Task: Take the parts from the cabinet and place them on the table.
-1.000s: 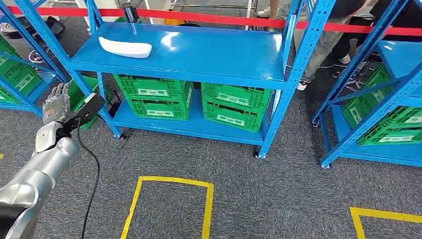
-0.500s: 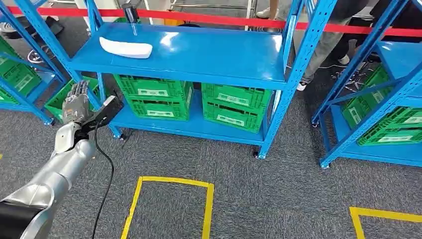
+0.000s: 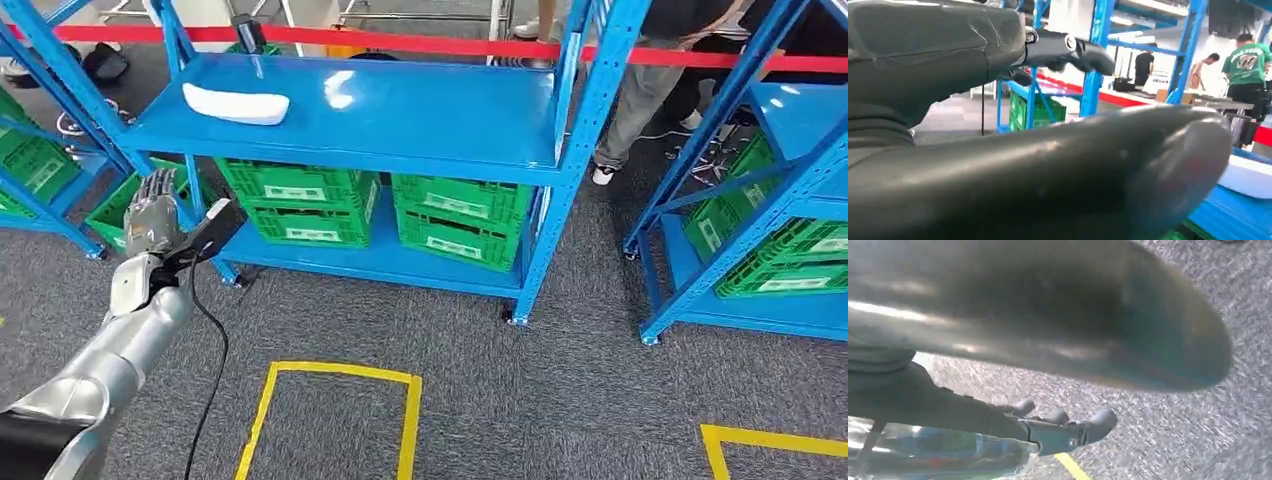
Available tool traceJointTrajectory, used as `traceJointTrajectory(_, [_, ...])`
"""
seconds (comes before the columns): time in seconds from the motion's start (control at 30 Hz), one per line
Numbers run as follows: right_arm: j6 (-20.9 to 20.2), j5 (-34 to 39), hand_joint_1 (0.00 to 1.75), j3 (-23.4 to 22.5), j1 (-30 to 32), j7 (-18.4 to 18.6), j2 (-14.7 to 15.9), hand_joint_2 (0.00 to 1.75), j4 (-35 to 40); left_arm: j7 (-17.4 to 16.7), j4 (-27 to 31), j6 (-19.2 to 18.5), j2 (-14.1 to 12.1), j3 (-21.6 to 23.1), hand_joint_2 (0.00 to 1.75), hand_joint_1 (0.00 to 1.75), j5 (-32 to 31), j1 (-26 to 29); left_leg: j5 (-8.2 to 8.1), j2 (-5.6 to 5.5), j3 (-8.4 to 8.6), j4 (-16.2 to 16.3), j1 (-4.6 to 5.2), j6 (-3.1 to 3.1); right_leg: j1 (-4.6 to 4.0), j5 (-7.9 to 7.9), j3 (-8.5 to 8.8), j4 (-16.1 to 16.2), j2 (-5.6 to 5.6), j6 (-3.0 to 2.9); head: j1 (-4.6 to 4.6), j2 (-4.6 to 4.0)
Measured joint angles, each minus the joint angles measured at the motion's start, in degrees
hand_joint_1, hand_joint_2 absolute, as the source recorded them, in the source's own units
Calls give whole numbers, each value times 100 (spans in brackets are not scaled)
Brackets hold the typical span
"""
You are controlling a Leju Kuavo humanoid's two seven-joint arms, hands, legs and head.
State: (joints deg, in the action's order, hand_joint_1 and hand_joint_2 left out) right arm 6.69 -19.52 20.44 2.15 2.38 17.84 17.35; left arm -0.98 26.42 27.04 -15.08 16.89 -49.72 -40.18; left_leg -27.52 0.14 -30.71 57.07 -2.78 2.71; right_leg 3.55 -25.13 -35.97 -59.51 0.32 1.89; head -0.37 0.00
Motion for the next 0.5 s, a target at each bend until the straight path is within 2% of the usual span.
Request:
traceJointTrajectory(0.03, [2, 20, 0, 11, 2, 2, 9, 0, 2, -11, 0, 0, 0, -15, 0, 0, 0, -15, 0, 14, -116, 199, -9, -3, -9, -25, 39, 8, 11, -38, 4, 0])
traceJointTrajectory(0.07, [0, 33, 0, 22, -6, 2, 20, 0, 4, -20, -2, -4, -9, -24, 0, 0, 0, -35, -50, 13, -331, 566, 0, 1, -39, -39, 57, 7, 21, -57, -11, 0])
traceJointTrajectory(0.1, [2, 46, 0, 37, -11, 2, 24, 0, 4, -31, -4, -9, -28, -41, 0, 0, 0, -44, -180, 8, -632, 1035, 9, -8, -66, -65, 79, 7, 26, -95, -20, 0])
traceJointTrajectory(0.17, [0, 68, 0, 70, -1, 0, 24, 0, 4, -61, -26, -19, -37, -61, 0, 0, 0, -31, -555, 5, -1159, 1744, 28, -16, -137, -138, 141, 7, 44, -159, -20, 0])
traceJointTrajectory(0.2, [0, 72, 0, 74, 12, -7, 22, 0, 4, -68, -37, -20, -37, -76, 0, 0, 0, -13, -580, 6, -1282, 1800, 47, -53, -169, -179, 189, 7, 51, -173, -15, 0])
traceJointTrajectory(0.23, [0, 85, 0, 81, 18, -11, 22, 0, 7, -76, -46, -20, -37, -105, 0, 0, 0, 0, -454, 5, -1281, 1627, 77, -105, -206, -222, 245, 8, 64, -183, -17, 0])
traceJointTrajectory(0.27, [2, 96, 0, 83, 17, -11, 24, 0, 7, -85, -57, -15, -44, -118, 0, 0, 0, 0, -197, 3, -1174, 1274, 124, -184, -243, -263, 313, 12, 72, -186, -20, 0])
traceJointTrajectory(0.3, [2, 120, 0, 87, 13, -11, 26, 0, 11, -94, -59, -9, -61, -135, 0, 0, 0, -2, 148, -2, -992, 777, 178, -316, -276, -308, 387, 22, 79, -192, -15, 0])
traceJointTrajectory(0.33, [4, 136, 0, 94, 9, -11, 18, 0, 15, -107, -59, 0, -85, -146, 0, 0, 0, -12, 482, -5, -824, 332, 266, -478, -285, -345, 438, 40, 85, -203, -15, 0])
traceJointTrajectory(0.37, [4, 146, 0, 116, -8, -11, -31, 0, 17, -122, -61, 7, -116, -164, 0, 0, -2, -13, 496, -68, -832, 311, 306, -561, -307, -368, 483, 64, 94, -182, 29, 0])
traceJointTrajectory(0.4, [7, 153, 0, 120, -15, -13, 11, 0, 20, -129, -63, 9, -122, -177, 0, 0, -7, -26, 458, -59, -793, 168, 342, -599, -275, -376, 504, 125, 114, -160, -10, 0])
traceJointTrajectory(0.43, [7, 155, 0, 120, -12, -13, 11, 0, 26, -131, -63, 13, -133, -190, 0, 0, -9, -49, 489, -70, -704, 130, 356, -622, -272, -371, 542, 213, 115, -122, -24, 0])
traceJointTrajectory(0.47, [4, 153, 0, 129, 14, -13, -7, 0, 28, -138, -66, 17, -138, -197, 0, 0, -11, -56, 495, -78, -669, 6, 380, -644, -294, -255, 600, 107, 99, -33, -15, 0])
traceJointTrajectory(0.5, [4, 157, 0, 138, 8, -11, 4, 0, 31, -140, -64, 18, -133, -197, 0, 0, -28, -54, 500, -94, -487, -71, 351, -680, -299, -266, 643, 124, 91, -17, -26, 0])
